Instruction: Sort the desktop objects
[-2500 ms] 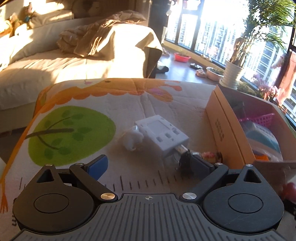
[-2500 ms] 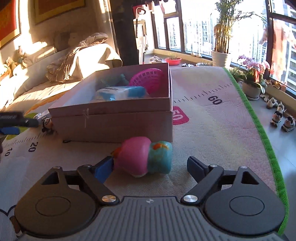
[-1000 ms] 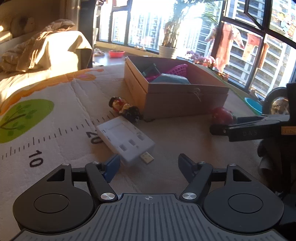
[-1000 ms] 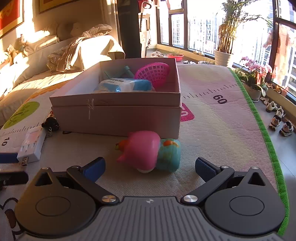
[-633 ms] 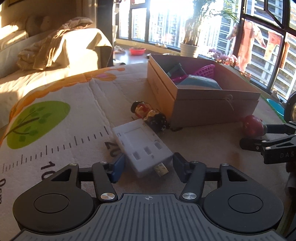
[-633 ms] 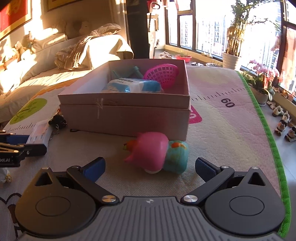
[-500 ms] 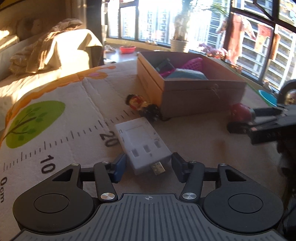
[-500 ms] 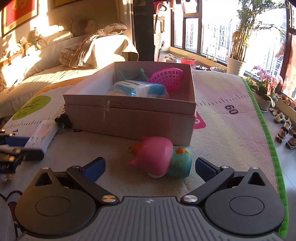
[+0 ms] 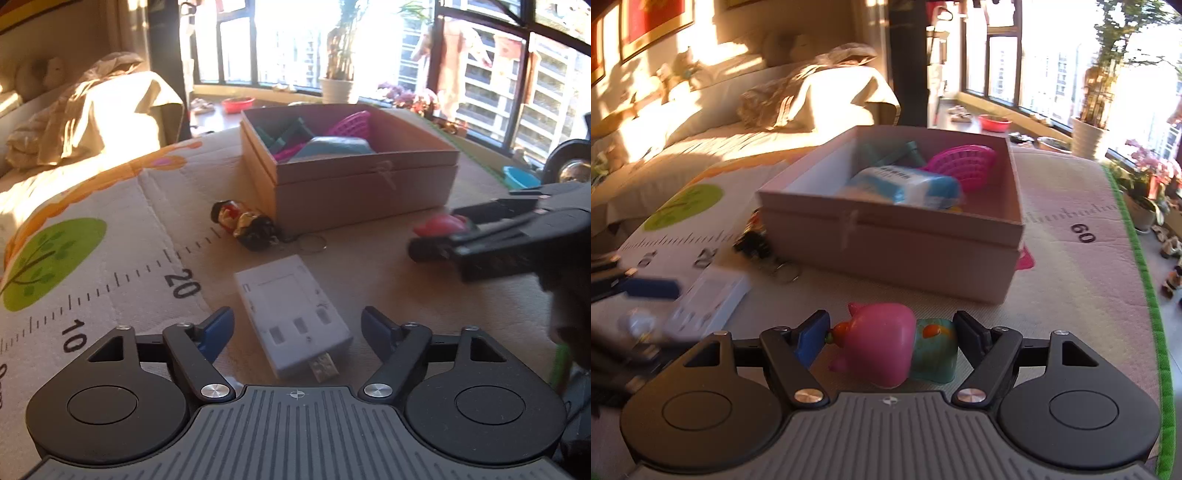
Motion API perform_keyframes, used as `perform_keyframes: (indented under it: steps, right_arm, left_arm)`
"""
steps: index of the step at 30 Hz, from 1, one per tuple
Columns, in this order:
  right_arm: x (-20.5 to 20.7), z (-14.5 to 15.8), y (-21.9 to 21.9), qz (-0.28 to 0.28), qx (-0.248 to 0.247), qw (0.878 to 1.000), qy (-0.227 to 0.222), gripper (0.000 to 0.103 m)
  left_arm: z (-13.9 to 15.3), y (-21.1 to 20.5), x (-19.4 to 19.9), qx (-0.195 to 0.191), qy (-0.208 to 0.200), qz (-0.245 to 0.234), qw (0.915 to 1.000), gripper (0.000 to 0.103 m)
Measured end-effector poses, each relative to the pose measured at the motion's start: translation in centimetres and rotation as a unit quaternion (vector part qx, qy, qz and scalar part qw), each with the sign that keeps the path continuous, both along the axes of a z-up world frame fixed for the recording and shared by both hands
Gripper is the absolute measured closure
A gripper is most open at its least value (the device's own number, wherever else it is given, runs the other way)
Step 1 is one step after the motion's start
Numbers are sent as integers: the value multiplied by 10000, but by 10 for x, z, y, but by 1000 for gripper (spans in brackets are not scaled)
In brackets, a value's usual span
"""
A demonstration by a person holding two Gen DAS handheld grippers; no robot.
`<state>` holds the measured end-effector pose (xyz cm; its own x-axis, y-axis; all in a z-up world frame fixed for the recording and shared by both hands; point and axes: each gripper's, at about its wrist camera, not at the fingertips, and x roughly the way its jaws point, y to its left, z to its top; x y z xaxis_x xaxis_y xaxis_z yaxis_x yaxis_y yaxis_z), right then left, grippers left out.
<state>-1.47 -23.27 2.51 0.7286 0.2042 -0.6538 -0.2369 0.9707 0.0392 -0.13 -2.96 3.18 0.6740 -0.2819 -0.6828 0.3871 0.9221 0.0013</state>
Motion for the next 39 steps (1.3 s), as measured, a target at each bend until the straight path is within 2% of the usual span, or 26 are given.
perform_keyframes:
  steps: [1,3,5,8,11,13,16,19,21,22,23,25,27,29,31,39]
  right_arm:
    - [-4,-1,1,56,-24,10000,10,29]
    - [-10,-1,0,38,-76,10000,-12,28]
    - [-10,0,-5,-77,-51,10000,10,27]
    - [-7,0,-13,-326,2,9995,35,24]
    - [-5,-1,-18,-501,69,9987,6,22]
    - [-6,-3,-20,-594,108,9982,-20,19]
    - [-6,-10,-21,-653,189,9977,25,16]
    - [-9,-15,-16,-624,65,9980,-89,14]
    - [-9,-15,-14,-590,16,9982,-111,13]
    - [-9,-15,-15,-582,61,9982,-103,12]
    - [-9,-15,-17,-577,123,9982,-101,12]
    - [-10,-15,-20,-567,235,9981,-110,11]
    - [-11,-15,-23,-557,322,9979,-112,10]
    - [-11,-15,-23,-543,349,9979,-110,9]
    - [-11,-15,-23,-536,367,9978,-110,9]
    - [-11,-14,-25,-538,474,9973,-125,9]
  left_arm:
    - [-2,0,1,-35,88,-30,10000,34]
    - [-1,2,-3,-108,94,-205,9997,38]
    - [1,5,-9,-374,224,-549,9975,44]
    - [8,11,-16,-621,217,-944,9934,41]
    - [21,23,-5,-520,-126,-474,9974,28]
    - [27,33,15,-475,-191,4,9987,28]
    - [27,43,55,-566,-13,661,9962,30]
    - [21,49,94,-872,308,1140,9892,31]
    - [17,52,115,-992,509,1251,9859,32]
    - [14,51,123,-983,582,1232,9858,33]
    - [12,50,130,-963,607,1190,9863,29]
    - [10,48,136,-937,622,1033,9883,31]
    - [10,46,133,-872,571,903,9904,37]
    - [13,45,125,-822,524,776,9922,54]
    - [14,45,112,-783,569,695,9929,62]
    - [11,37,61,-858,679,402,9932,62]
